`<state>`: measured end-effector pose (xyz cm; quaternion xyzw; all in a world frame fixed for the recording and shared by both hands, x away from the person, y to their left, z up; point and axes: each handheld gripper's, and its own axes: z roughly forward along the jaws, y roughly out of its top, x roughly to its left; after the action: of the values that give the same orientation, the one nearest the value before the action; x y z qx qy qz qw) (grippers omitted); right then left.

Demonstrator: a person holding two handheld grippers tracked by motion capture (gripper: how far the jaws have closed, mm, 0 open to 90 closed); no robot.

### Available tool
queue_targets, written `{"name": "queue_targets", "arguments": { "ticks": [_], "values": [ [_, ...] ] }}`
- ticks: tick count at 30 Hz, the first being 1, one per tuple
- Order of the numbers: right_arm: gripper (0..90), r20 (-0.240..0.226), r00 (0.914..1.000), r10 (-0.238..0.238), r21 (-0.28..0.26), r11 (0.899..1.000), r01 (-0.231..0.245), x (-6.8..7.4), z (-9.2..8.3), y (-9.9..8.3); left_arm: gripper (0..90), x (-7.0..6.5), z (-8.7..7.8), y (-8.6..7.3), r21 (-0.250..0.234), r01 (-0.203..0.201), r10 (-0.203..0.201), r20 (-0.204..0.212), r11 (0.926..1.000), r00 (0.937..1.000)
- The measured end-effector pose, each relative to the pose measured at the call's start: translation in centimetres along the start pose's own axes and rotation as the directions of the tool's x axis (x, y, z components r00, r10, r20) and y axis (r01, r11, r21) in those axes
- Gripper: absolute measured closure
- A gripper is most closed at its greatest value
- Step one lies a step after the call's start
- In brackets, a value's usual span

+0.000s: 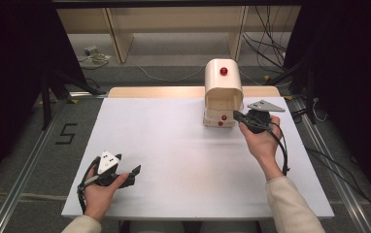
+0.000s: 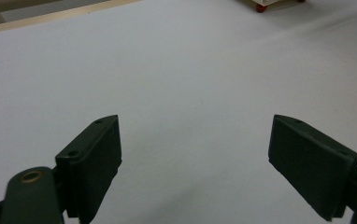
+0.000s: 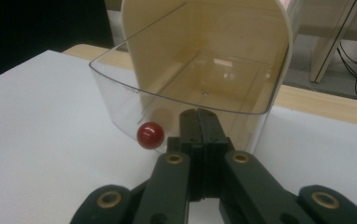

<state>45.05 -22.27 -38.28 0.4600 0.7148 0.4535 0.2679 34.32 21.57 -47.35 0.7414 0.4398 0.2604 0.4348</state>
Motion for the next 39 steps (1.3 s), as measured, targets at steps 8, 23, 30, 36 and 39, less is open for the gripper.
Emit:
{"name": "queue_targets", "arguments": {
  "ticks": [8, 23, 30, 36, 39],
  "values": [
    [90.0, 0.004, 1.0000, 0.002, 0.004, 1.000, -0.002, 0.02, 0.06, 0.02, 16.9, 0.00, 0.00, 0.00, 0.000, 0.000, 0.000, 0.000, 1.0000, 1.0000],
    [90.0, 0.009, 0.9999, -0.009, 0.001, 1.000, 0.009, 0.00, 0.27, 0.04, 17.0, 0.01, -0.02, 0.01, 0.001, 0.000, 0.000, 0.000, 1.0000, 1.0000],
    [90.0, 0.011, 0.9999, -0.011, 0.002, 1.000, 0.011, 0.00, 0.31, 0.08, 17.0, 0.01, -0.02, 0.01, 0.001, 0.000, 0.000, 0.001, 1.0000, 1.0000],
    [90.0, 0.013, 0.9999, -0.007, 0.002, 1.000, 0.007, 0.02, 0.34, 0.09, 17.0, 0.02, -0.03, 0.01, 0.001, 0.001, -0.001, 0.000, 1.0000, 1.0000],
    [90.0, 0.014, 0.9999, -0.005, 0.003, 1.000, 0.005, 0.02, 0.35, 0.10, 17.0, 0.02, -0.04, 0.02, 0.000, 0.001, -0.001, 0.001, 1.0000, 1.0000]
  ]
}}
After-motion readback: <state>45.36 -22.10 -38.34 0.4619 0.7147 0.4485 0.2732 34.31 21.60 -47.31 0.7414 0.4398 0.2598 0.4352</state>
